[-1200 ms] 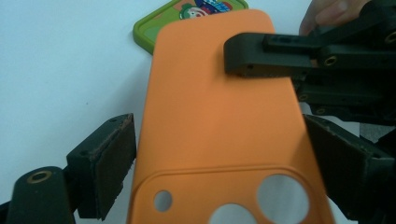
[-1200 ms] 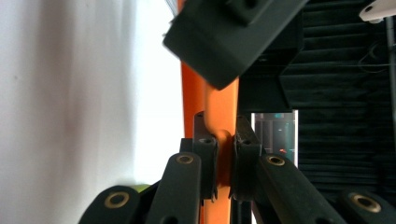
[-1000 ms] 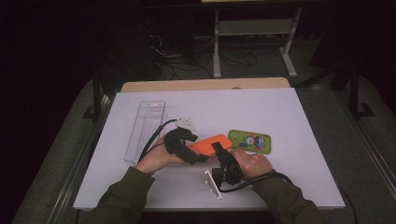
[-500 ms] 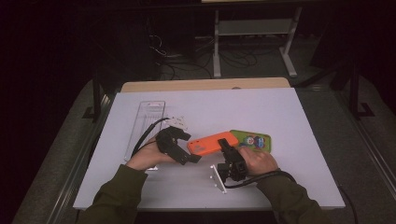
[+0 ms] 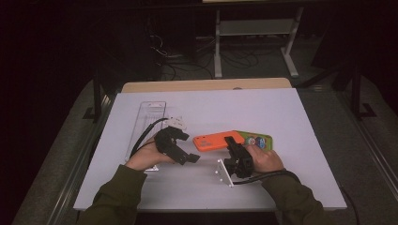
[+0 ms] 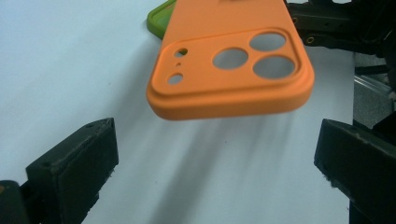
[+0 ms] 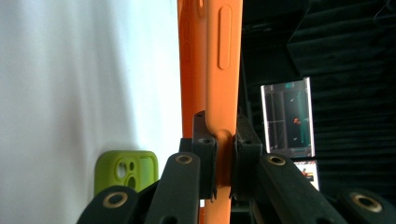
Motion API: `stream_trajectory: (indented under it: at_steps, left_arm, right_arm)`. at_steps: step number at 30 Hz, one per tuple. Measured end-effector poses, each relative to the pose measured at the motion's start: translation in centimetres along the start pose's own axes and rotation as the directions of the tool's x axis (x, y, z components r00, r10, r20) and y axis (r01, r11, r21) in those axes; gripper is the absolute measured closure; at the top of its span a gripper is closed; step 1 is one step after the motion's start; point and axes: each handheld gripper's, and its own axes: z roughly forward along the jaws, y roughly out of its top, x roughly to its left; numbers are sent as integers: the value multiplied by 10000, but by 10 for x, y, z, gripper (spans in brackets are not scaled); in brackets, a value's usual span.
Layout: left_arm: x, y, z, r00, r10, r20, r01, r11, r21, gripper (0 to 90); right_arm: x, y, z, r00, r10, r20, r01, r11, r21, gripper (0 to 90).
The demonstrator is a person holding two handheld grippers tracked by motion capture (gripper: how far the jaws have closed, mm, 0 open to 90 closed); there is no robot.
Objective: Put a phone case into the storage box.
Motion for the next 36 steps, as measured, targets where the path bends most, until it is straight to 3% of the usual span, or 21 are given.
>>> stream_trajectory:
  at_steps: [7,8,10,12,15,17,18,19,21,22,23,24,25,26,27,28,29,30,31,33,36]
  left_arm:
    - [0,0,0,10000,-11,-38,11,10000,-13,0]
    - [0,0,0,10000,-55,-28,55,10000,-6,0]
    - [-1,0,1,10000,-78,-27,78,10000,-14,0]
    - [-1,0,1,10000,-79,-45,79,10000,-8,0]
    - [-1,0,1,10000,-79,-50,79,10000,-8,0]
    - [-1,0,2,9999,-74,-76,74,10000,-15,0]
    - [-1,0,2,9999,-74,-76,74,10000,-15,0]
    - [-1,0,2,9999,-138,-84,137,9999,-81,0]
    - [-1,0,2,9999,-130,-84,129,9999,-103,0]
    - [-1,0,3,9999,-60,-106,59,9999,-119,0]
    - [-1,0,2,9999,-115,-97,114,9999,-80,0]
    - [-1,0,3,9999,-118,-106,117,9999,-91,0]
    - [-1,0,2,9999,-126,-113,125,9999,-96,0]
    - [-1,0,2,9999,-127,-118,126,9998,-120,0]
    - [1,1,2,9999,62,-141,-64,9999,-104,0]
    - [1,1,2,9999,62,-141,-64,9999,-104,0]
    - [2,1,2,9997,164,-185,-165,9998,-96,0]
    - [0,0,1,9998,-131,-160,130,9999,-71,0]
    - [1,0,1,9998,-92,-168,91,9999,-60,0]
    - [1,0,1,9998,-73,-171,73,10000,-46,0]
    - [1,0,1,9998,-72,-200,71,9999,-81,0]
  right_arm:
    - [-4,-5,3,9951,886,-447,-879,9960,182,814]
    - [-8,-6,3,9886,1324,-715,-1313,9912,192,814]
    - [-9,-7,3,9860,1463,-802,-1451,9892,203,814]
    - [-12,-7,4,9772,1944,-852,-1938,9809,151,814]
    - [-13,-8,4,9710,2183,-980,-2176,9759,179,814]
    - [-15,-8,4,9564,2661,-1203,-2640,9639,334,814]
    - [-15,-8,4,9564,2661,-1203,-2640,9639,334,814]
    - [-17,-9,5,9479,2916,-1286,-2898,9565,326,814]
    - [-18,-10,5,9440,3016,-1340,-2996,9534,353,814]
    - [-19,-10,6,9385,3154,-1403,-3133,9489,379,814]
    - [-18,-9,5,9200,3602,-1546,-3563,9328,531,814]
    - [-19,-10,5,9094,3842,-1592,-3804,9232,550,814]
    - [-20,-10,5,9046,3914,-1687,-3862,9202,641,814]
    - [-21,-11,6,8799,4413,-1763,-4362,8972,689,814]
    - [-23,-11,7,8705,4562,-1849,-4506,8897,740,815]
    - [-23,-11,7,8705,4562,-1849,-4506,8897,740,815]
    - [-25,-13,7,8550,4844,-1851,-4778,8746,821,814]
    - [-26,-14,8,8451,4960,-1995,-4884,8680,893,815]
    - [-28,-15,8,8348,5099,-2075,-5010,8599,977,814]
    - [-29,-16,9,8290,5182,-2104,-5090,8549,1002,814]
    - [-32,-19,10,8050,5478,-2278,-5364,8361,1150,814]
